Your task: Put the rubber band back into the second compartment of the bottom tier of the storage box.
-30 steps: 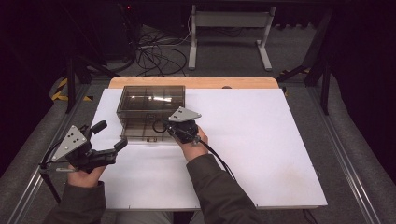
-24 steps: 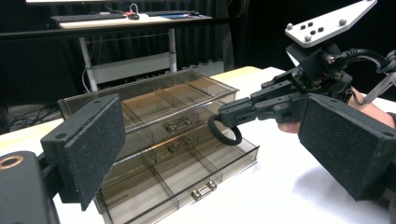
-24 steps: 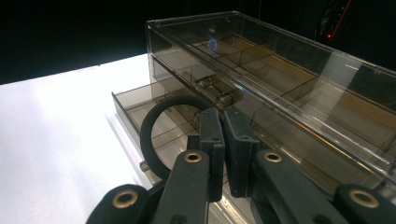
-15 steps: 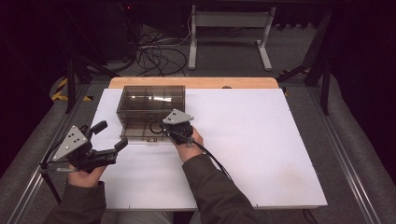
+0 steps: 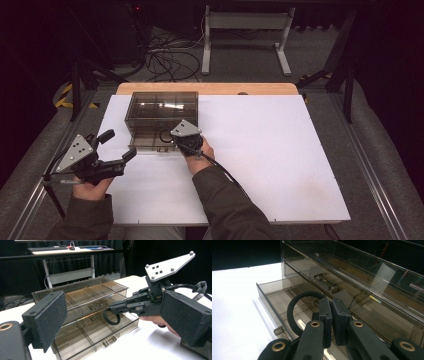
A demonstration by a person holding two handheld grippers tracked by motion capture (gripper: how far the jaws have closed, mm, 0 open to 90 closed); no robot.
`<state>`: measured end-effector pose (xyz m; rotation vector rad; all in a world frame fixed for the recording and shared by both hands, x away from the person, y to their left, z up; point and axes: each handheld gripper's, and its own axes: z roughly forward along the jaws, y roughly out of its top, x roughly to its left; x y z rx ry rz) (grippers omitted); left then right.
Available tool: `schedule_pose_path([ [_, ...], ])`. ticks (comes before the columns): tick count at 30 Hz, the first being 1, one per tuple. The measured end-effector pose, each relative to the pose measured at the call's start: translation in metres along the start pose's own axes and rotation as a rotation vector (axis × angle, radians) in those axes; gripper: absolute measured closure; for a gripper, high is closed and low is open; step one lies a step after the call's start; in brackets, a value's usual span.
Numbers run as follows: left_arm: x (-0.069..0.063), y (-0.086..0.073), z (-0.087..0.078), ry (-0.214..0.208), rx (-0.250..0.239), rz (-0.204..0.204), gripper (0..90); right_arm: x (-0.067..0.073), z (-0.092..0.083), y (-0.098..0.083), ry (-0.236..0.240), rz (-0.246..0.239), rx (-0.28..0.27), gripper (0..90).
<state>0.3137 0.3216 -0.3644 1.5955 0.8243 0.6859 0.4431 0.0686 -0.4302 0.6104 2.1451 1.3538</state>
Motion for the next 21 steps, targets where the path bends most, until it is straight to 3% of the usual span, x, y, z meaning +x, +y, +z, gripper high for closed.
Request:
schedule_pose_path([
  [11,0.0,0.0,0.001,-0.002,-0.001,-0.002,8.3,0.007,0.007,-0.004,-0.011,-0.033,-0.002,87.4],
  [21,0.001,-0.001,0.001,-0.001,0.002,-0.001,8.3,0.012,0.013,-0.007,-0.041,-0.103,0.002,87.3],
])
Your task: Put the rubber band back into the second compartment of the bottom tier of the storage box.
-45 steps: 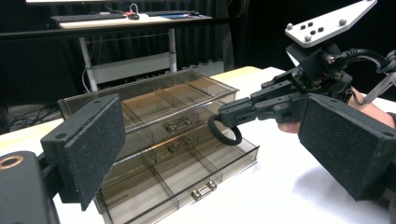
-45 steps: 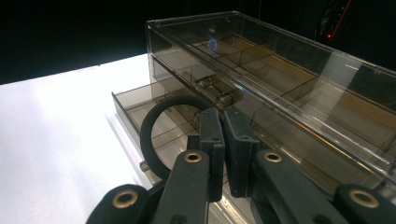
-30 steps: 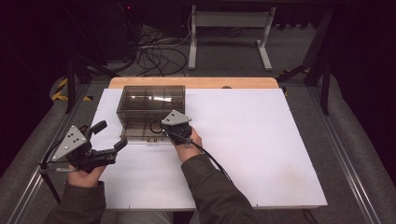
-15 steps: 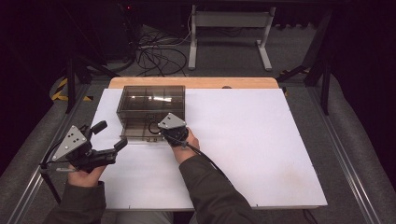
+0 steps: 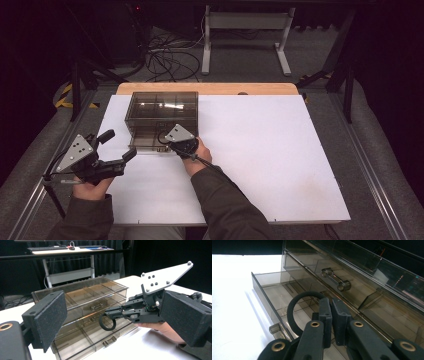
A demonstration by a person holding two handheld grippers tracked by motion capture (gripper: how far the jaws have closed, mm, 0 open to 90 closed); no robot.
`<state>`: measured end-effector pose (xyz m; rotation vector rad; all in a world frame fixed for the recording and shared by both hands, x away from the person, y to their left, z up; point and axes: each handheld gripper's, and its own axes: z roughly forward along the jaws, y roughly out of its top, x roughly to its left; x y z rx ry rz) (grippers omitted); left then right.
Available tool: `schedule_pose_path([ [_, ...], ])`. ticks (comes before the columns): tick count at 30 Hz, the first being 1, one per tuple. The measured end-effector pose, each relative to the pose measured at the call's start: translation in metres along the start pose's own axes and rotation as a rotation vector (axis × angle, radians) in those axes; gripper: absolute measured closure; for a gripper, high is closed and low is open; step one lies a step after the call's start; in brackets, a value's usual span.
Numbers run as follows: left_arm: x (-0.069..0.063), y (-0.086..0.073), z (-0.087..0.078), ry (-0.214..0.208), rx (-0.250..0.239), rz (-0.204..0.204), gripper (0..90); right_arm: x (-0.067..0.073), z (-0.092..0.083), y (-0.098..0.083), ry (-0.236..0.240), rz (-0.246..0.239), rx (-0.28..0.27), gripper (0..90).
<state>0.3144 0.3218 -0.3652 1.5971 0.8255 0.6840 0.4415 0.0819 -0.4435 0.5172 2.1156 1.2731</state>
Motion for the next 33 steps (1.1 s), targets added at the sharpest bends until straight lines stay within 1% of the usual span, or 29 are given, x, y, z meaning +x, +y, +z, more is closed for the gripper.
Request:
schedule_pose_path([
  [7,0.0,0.0,0.0,0.0,0.0,-0.001,8.3,0.004,0.0,0.0,-0.018,-0.032,-0.003,87.2],
  [8,0.0,0.0,0.0,0.0,-0.001,-0.001,8.3,0.005,0.0,-0.001,-0.025,-0.042,0.0,87.2],
  [10,0.0,0.0,0.001,-0.002,0.002,0.003,8.3,0.009,0.001,0.0,-0.037,-0.08,0.004,87.2],
  [13,-0.001,0.0,0.001,-0.002,0.001,0.002,8.3,0.012,0.002,0.0,-0.043,-0.104,0.007,87.2],
  [17,0.0,0.0,0.0,-0.002,-0.001,0.002,8.3,0.012,0.002,-0.001,-0.043,-0.109,0.014,87.2],
  [22,-0.001,0.0,0.0,-0.002,0.0,0.002,8.3,0.014,0.003,-0.003,-0.029,-0.111,0.026,87.1],
  [33,-0.001,0.0,0.0,-0.002,-0.001,0.0,8.3,0.015,0.005,-0.006,-0.016,-0.104,0.053,87.0],
])
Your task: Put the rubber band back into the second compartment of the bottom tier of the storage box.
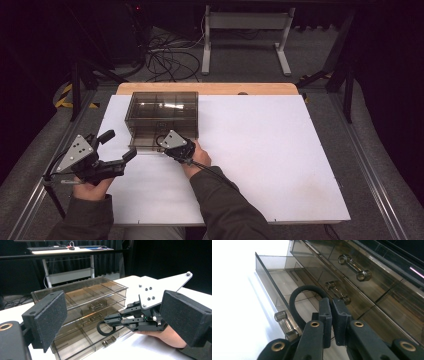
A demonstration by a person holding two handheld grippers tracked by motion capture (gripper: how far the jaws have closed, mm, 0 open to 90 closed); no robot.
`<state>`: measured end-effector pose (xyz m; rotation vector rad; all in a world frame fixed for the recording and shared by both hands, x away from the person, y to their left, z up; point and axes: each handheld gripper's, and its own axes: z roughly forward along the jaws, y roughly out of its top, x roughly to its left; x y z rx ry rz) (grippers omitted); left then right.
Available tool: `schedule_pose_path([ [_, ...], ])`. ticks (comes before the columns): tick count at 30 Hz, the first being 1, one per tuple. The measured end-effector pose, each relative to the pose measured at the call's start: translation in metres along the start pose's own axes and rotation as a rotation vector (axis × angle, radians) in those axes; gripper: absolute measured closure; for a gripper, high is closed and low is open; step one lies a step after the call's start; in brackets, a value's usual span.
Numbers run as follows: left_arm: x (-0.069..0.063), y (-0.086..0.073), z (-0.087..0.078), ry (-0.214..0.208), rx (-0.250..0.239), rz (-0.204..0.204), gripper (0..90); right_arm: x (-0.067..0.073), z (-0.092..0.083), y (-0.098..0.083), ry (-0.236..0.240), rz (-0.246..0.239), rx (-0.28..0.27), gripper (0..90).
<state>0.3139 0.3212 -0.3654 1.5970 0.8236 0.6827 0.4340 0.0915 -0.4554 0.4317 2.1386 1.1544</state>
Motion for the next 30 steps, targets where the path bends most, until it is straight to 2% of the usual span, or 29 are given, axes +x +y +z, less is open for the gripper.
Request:
schedule_pose_path([
  [13,-0.0001,-0.0008,0.0006,0.002,0.001,-0.005,8.3,-0.0024,0.002,-0.0035,-0.008,0.027,0.041,87.1],
  [17,-0.0001,-0.0011,0.0008,0.001,0.004,-0.004,8.3,-0.0024,0.0022,-0.0035,-0.01,0.026,0.041,87.1],
  [27,-0.0001,-0.0013,0.0016,0.0,0.006,0.0,8.3,-0.0057,0.0042,-0.0047,-0.029,0.059,0.052,87.1],
  [30,-0.0002,-0.0013,0.0018,-0.001,0.006,0.0,8.3,-0.0057,0.005,-0.0046,-0.021,0.063,0.05,87.1],
])
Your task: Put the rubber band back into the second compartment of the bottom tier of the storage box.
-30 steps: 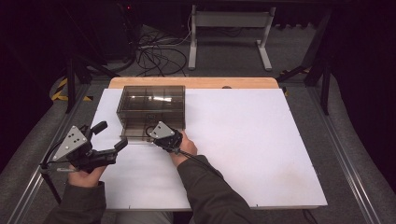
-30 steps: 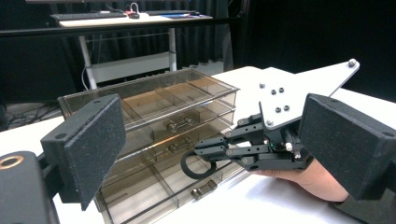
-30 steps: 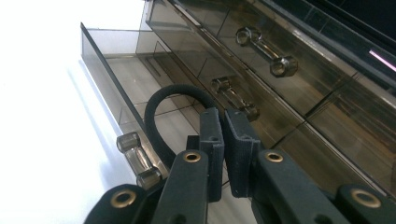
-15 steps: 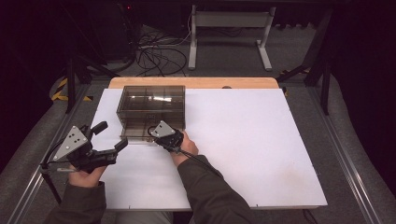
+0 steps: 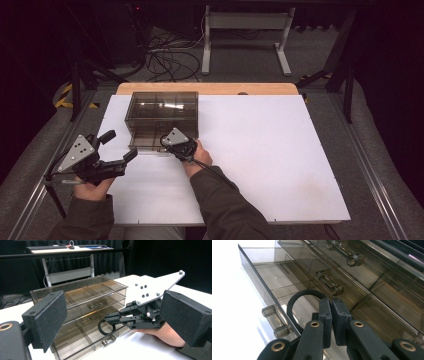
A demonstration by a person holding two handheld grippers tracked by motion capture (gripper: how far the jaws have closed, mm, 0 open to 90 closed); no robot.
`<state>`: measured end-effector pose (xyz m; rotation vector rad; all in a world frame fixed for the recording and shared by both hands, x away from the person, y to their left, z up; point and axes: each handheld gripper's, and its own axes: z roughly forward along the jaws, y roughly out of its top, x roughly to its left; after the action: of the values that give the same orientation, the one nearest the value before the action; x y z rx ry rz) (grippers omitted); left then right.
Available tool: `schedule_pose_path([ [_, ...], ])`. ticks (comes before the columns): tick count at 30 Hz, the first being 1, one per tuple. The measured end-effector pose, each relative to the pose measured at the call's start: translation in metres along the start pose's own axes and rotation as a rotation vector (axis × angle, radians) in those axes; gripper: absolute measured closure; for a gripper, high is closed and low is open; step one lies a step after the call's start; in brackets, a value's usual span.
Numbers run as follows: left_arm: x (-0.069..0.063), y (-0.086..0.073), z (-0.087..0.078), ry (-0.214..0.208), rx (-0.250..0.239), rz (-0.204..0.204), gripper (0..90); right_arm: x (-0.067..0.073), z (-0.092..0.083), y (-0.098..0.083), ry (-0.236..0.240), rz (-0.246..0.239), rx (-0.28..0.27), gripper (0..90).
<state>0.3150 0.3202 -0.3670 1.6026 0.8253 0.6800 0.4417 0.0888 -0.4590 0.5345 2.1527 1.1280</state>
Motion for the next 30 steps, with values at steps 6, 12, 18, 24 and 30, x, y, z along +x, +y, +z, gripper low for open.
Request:
schedule_pose_path([
  [6,-0.0011,-0.0002,0.0011,-0.001,0.002,-0.003,8.3,0.003,0.0018,0.0014,0.019,-0.013,-0.002,86.9],
  [12,-0.0012,-0.0004,0.0016,-0.003,0.005,-0.001,8.3,0.0043,0.0037,0.0017,0.042,-0.017,-0.009,86.1],
  [18,-0.0014,-0.0008,0.0018,-0.004,0.007,-0.003,8.3,0.004,0.0043,0.0014,0.053,0.0,-0.007,85.8],
  [24,-0.001,-0.0015,0.0021,-0.003,0.008,-0.003,8.3,0.0019,0.0037,0.0014,0.07,0.03,-0.007,81.9],
  [30,-0.0001,-0.0024,0.0026,-0.003,0.012,-0.002,8.3,-0.0015,0.0001,0.0031,0.114,0.074,-0.012,75.2],
])
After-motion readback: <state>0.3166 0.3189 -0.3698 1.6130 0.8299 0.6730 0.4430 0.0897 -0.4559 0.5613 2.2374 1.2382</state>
